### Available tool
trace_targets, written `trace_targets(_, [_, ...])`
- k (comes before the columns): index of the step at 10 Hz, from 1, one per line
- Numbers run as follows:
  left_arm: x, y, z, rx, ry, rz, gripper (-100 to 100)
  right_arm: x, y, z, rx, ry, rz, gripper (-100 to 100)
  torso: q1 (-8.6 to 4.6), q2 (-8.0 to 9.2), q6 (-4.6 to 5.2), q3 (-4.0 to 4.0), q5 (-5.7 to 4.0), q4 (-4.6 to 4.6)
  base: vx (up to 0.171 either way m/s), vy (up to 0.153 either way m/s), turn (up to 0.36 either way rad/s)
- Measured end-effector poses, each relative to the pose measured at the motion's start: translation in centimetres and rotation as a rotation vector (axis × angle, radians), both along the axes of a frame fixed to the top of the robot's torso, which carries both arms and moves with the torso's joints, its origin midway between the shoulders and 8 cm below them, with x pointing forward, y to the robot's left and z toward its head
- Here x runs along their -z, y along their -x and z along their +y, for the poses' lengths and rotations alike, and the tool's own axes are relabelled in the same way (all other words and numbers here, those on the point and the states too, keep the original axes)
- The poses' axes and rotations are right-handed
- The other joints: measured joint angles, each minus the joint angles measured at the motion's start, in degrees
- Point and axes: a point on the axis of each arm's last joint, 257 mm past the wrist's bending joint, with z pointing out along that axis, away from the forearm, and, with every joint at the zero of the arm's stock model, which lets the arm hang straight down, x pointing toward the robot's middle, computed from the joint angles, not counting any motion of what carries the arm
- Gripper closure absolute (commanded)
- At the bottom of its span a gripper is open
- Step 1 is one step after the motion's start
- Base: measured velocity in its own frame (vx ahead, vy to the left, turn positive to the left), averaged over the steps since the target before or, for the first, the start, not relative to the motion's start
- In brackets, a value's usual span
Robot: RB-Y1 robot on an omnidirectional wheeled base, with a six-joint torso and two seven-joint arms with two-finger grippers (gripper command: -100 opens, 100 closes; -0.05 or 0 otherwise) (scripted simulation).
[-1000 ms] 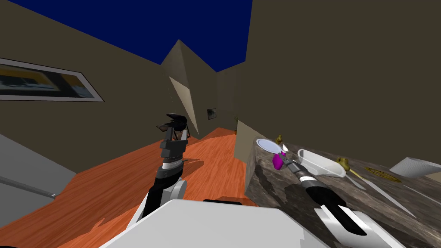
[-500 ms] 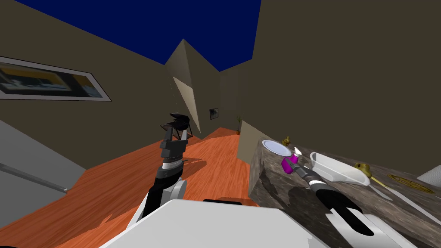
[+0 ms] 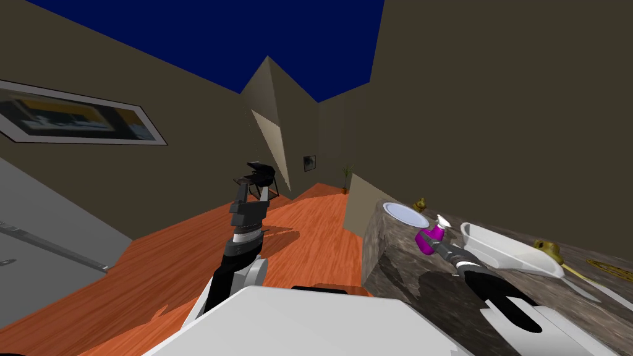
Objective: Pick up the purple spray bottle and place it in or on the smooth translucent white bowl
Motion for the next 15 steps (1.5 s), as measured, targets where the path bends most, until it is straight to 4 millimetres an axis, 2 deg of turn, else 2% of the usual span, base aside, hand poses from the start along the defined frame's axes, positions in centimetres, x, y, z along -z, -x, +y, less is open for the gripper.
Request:
trace_targets(1, [0.0, 0.0, 0.0, 0.0, 0.0, 0.0, 0, -0.2, 0.2, -0.7, 0.011, 0.02, 0.018, -100, -0.04, 0.02, 0.0, 0.01, -0.01, 0.0, 0.011, 0.028, 0.0])
trace_targets(2, [0.0, 0.0, 0.0, 0.0, 0.0, 0.0, 0, -0.2, 0.3, -0.8, 0.014, 0.022, 0.022, 0, -0.17, 0.06, 0.01, 0.03, -0.04, 0.01, 0.002, 0.006, -0.001])
trace_targets(3, [0.0, 0.0, 0.0, 0.0, 0.0, 0.0, 0, -0.2, 0.3, -0.8, 0.014, 0.022, 0.021, -100, -0.26, 0.1, 0.01, 0.06, -0.06, 0.02, 0.0, 0.0, 0.0])
trace_targets(4, [0.0, 0.0, 0.0, 0.0, 0.0, 0.0, 0, -0.2, 0.3, -0.8, 0.014, 0.022, 0.021, 100, -0.29, 0.11, 0.01, 0.06, -0.07, 0.02, 0.0, 0.0, 0.0])
trace_targets(8, [0.0, 0.0, 0.0, 0.0, 0.0, 0.0, 0, -0.2, 0.3, -0.8, 0.014, 0.022, 0.021, 100, -0.3, 0.11, 0.0, 0.06, -0.08, 0.02, 0.0, 0.0, 0.0])
trace_targets(9, [0.0, 0.0, 0.0, 0.0, 0.0, 0.0, 0, -0.2, 0.3, -0.8, 0.014, 0.022, 0.021, 0, -0.3, 0.11, 0.0, 0.06, -0.08, 0.02, 0.0, 0.0, 0.0])
trace_targets(10, [0.0, 0.0, 0.0, 0.0, 0.0, 0.0, 0, -0.2, 0.3, -0.8, 0.014, 0.022, 0.021, 100, -0.3, 0.11, 0.0, 0.06, -0.08, 0.02, 0.0, 0.0, 0.0])
trace_targets(11, [0.0, 0.0, 0.0, 0.0, 0.0, 0.0, 0, -0.2, 0.3, -0.8, 0.014, 0.022, 0.021, 0, -0.3, 0.11, 0.0, 0.06, -0.08, 0.02, 0.0, 0.0, 0.0])
trace_targets(12, [0.0, 0.0, 0.0, 0.0, 0.0, 0.0, 0, -0.2, 0.3, -0.8, 0.014, 0.022, 0.021, 100, -0.3, 0.11, 0.0, 0.06, -0.08, 0.02, -0.117, 0.009, 0.046])
trace_targets(15, [0.0, 0.0, 0.0, 0.0, 0.0, 0.0, 0, -1.9, -1.0, 0.4, -0.04, 0.036, 0.01, 100, -0.4, 0.91, 0.06, 0.53, -0.07, 0.2, -0.176, -0.035, 0.025])
